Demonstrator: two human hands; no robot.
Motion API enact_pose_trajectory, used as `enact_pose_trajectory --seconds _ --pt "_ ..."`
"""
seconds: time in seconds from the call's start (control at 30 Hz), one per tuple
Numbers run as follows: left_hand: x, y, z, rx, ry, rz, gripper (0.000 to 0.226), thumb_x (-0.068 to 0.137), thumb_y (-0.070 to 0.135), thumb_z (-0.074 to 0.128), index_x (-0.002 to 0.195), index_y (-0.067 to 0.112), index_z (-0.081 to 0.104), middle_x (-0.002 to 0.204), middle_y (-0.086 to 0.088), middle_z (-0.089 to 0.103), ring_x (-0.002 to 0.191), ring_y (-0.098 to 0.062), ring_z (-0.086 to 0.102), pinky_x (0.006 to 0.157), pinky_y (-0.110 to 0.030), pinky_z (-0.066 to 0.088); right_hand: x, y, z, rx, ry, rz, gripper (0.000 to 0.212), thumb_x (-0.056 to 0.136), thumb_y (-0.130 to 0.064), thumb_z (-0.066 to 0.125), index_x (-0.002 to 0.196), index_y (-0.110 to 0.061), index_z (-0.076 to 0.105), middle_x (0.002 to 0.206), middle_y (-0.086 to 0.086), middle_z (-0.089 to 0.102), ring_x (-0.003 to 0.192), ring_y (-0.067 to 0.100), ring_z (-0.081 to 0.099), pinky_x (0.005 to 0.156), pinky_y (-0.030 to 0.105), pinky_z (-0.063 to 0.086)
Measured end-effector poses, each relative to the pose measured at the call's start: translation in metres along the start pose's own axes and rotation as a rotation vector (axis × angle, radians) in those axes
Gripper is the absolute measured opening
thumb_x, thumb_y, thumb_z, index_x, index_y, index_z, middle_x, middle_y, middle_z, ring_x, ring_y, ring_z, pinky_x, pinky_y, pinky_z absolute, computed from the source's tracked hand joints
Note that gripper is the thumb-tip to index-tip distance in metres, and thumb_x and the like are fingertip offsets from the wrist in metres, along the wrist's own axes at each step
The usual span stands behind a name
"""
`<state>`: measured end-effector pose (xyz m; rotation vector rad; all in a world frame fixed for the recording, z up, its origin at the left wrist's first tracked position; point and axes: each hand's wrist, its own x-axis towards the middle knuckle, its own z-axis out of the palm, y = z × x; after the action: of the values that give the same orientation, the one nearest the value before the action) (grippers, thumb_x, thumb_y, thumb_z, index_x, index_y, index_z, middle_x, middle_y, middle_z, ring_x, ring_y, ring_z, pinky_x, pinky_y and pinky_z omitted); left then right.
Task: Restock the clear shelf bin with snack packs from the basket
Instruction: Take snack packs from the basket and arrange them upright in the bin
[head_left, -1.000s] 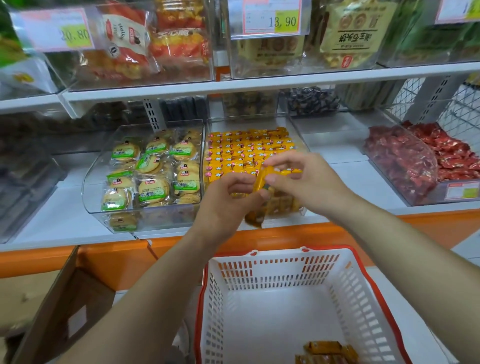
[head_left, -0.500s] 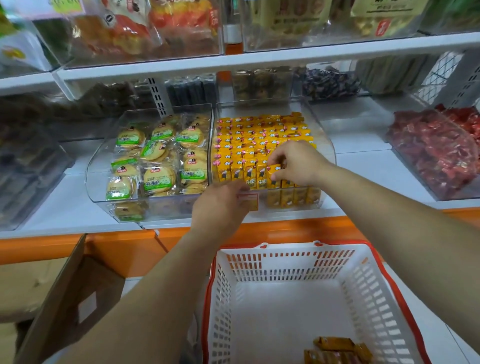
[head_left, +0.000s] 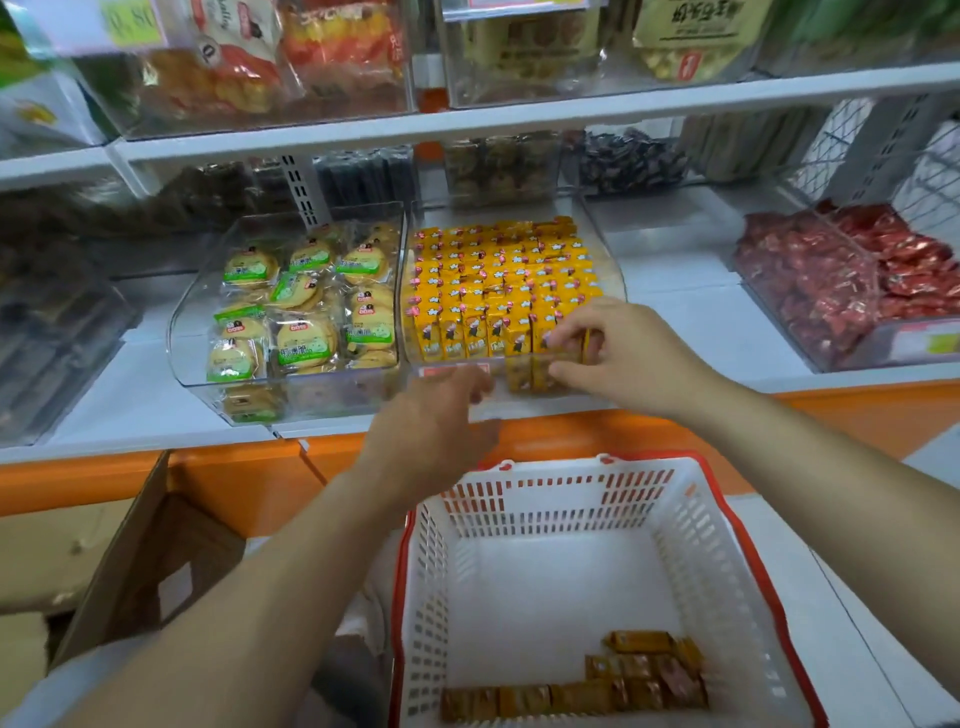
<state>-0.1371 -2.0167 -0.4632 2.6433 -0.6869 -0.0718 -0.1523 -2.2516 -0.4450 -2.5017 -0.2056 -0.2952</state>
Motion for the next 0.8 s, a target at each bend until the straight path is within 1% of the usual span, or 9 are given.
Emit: enact_pose_trajectory --seconds 0.13,0.2,0.27,0.33,0.43,0.53,0.63,0.7,0.8 --pt "-0.023 -0.005 0.056 0.005 -0.359 -0.046 0.035 0.093 0.038 0.07 0.124 0.024 0.063 0.117 0.006 0.07 0.102 -0.016 0.066 0.087 -0.032 0.056 -0.063 0.037 0.039 0.072 -0.139 0.169 0.015 0.077 -0.024 0.08 0.082 -0.034 0.069 0.079 -0.016 0.064 0.068 -0.003 0.058 0.062 0.015 0.041" --pt "-0.03 -0.013 0.091 0.034 -0.47 -0.099 0.036 0.094 0.038 0.068 0.127 0.024 0.062 0.124 0.003 0.07 0.106 -0.019 0.067 0.093 -0.035 0.057 -0.092 0.066 0.071 0.099 -0.247 0.281 0.016 0.079 -0.014 0.078 0.077 -0.027 0.068 0.074 -0.014 0.064 0.063 -0.005 0.058 0.062 0.016 0.041" --pt "-0.038 -0.024 0.13 0.011 -0.521 -0.19 0.035 0.096 0.039 0.067 0.126 0.023 0.062 0.127 0.001 0.068 0.109 -0.021 0.066 0.098 -0.04 0.056 -0.12 0.099 0.103 0.131 -0.347 0.406 0.016 0.082 -0.007 0.075 0.077 -0.021 0.067 0.08 -0.004 0.068 0.07 0.0 0.062 0.069 0.025 0.046" --pt "-0.049 -0.036 0.171 -0.038 -0.589 -0.28 0.035 0.097 0.04 0.066 0.126 0.022 0.061 0.125 -0.001 0.067 0.11 -0.022 0.064 0.099 -0.042 0.055 -0.146 0.129 0.131 0.137 -0.447 0.54 0.006 0.086 -0.012 0.074 0.087 -0.014 0.069 0.095 0.005 0.07 0.086 0.018 0.066 0.077 0.031 0.051" --pt "-0.072 -0.056 0.231 -0.072 -0.741 -0.325 0.041 0.097 0.042 0.066 0.13 0.021 0.059 0.127 -0.003 0.065 0.111 -0.022 0.061 0.099 -0.04 0.052 -0.178 0.162 0.171 0.129 -0.59 0.65 0.021 0.089 -0.027 0.073 0.106 -0.016 0.066 0.105 0.003 0.065 0.088 0.016 0.061 0.068 0.019 0.043" --pt "-0.088 -0.075 0.276 -0.082 -0.863 -0.342 0.046 0.094 0.043 0.07 0.132 0.022 0.057 0.131 -0.003 0.063 0.112 -0.022 0.06 0.093 -0.035 0.05 -0.194 0.182 0.205 0.097 -0.71 0.689 0.042 0.091 -0.033 0.071 0.127 -0.015 0.061 0.122 0.005 0.061 0.105 0.02 0.058 0.086 0.027 0.046" --pt "-0.089 -0.088 0.304 -0.101 -0.966 -0.379 0.055 0.09 0.044 0.074 0.137 0.023 0.055 0.136 -0.004 0.059 0.109 -0.02 0.057 0.085 -0.03 0.046 -0.2 0.194 0.231 0.02 -0.863 0.71 0.057 0.09 -0.041 0.069 0.137 -0.014 0.053 0.138 0.009 0.054 0.123 0.026 0.053 0.099 0.034 0.042" --pt "-0.087 -0.095 0.319 -0.091 -1.021 -0.397 0.058 0.09 0.044 0.074 0.139 0.022 0.053 0.138 -0.004 0.058 0.112 -0.021 0.056 0.089 -0.031 0.047 -0.203 0.202 0.243 -0.031 -0.982 0.714 0.065 0.089 -0.047 0.068 0.142 -0.014 0.049 0.144 0.009 0.05 0.128 0.028 0.05 0.098 0.034 0.04" --pt "-0.09 -0.104 0.336 -0.023 -1.155 -0.395 0.065 0.088 0.042 0.075 0.143 0.018 0.051 0.142 -0.006 0.056 0.124 -0.025 0.054 0.103 -0.036 0.046 -0.204 0.209 0.255 -0.171 -1.114 0.65 0.073 0.08 -0.055 0.073 0.137 -0.015 0.053 0.136 0.01 0.057 0.12 0.029 0.054 0.094 0.032 0.044"
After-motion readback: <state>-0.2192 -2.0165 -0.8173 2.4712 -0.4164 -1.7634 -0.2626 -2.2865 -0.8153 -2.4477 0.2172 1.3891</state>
